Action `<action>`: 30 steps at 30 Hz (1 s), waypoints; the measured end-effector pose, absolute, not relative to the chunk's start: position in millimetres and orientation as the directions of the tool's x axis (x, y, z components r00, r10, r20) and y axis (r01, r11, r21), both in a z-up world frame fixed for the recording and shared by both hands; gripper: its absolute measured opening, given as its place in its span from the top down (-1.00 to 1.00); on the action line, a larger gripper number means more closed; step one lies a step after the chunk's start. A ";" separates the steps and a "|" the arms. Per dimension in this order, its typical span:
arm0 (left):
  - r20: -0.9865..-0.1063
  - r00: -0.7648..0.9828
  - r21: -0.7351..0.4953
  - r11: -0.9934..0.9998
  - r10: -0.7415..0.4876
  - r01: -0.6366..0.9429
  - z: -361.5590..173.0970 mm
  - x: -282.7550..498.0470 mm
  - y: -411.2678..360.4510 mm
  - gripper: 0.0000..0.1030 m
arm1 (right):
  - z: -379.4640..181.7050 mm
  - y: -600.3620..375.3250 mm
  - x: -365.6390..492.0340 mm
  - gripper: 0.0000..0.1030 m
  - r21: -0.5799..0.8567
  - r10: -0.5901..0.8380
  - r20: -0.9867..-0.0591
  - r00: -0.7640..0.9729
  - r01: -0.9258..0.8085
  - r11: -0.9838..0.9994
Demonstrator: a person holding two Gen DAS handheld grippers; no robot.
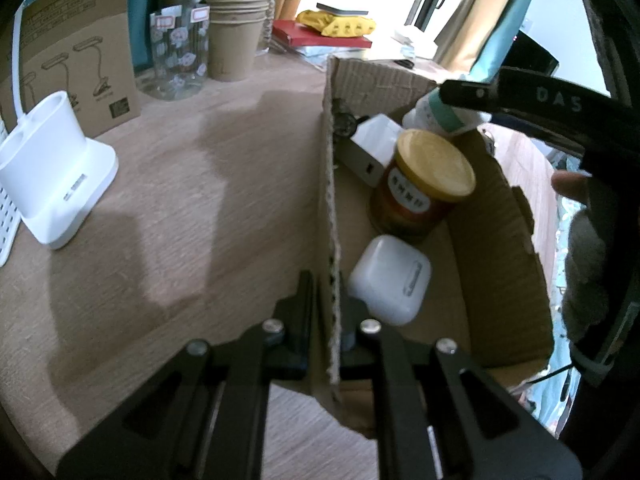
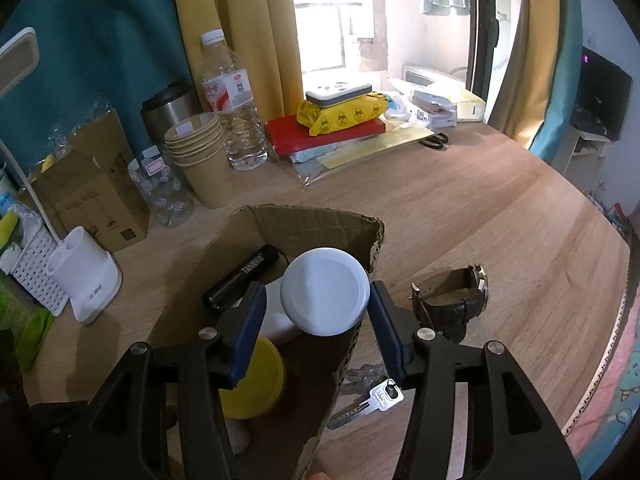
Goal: Organize rigid objects
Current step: 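Lower the pill bottle into the box and open the right gripper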
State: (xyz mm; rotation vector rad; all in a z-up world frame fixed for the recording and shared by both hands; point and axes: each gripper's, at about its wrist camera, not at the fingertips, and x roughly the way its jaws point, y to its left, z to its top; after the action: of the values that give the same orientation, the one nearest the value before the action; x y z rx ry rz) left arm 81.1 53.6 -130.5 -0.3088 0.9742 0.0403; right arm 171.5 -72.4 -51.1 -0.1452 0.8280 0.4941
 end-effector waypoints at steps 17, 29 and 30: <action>-0.819 0.563 -0.239 0.956 -0.106 -0.168 -129.8 82.0 56.8 0.83 | -37.6 -81.6 198.1 -0.08 0.102 0.362 -0.710 0.604 -0.420 0.902; -0.819 0.564 -0.240 0.956 -0.107 -0.167 -130.1 81.7 57.0 0.83 | -37.4 -89.9 208.2 -0.32 0.123 0.357 -0.698 0.621 -0.387 0.914; -0.819 0.563 -0.240 0.957 -0.109 -0.165 -130.0 82.3 57.3 0.83 | -39.3 -89.4 208.4 -0.33 0.117 0.354 -0.697 0.623 -0.388 0.914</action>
State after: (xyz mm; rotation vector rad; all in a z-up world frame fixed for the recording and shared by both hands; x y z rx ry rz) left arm 82.3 57.3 -130.0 -0.3063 0.9761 0.0340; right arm 208.4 -89.4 -39.3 -0.0460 0.7905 0.4258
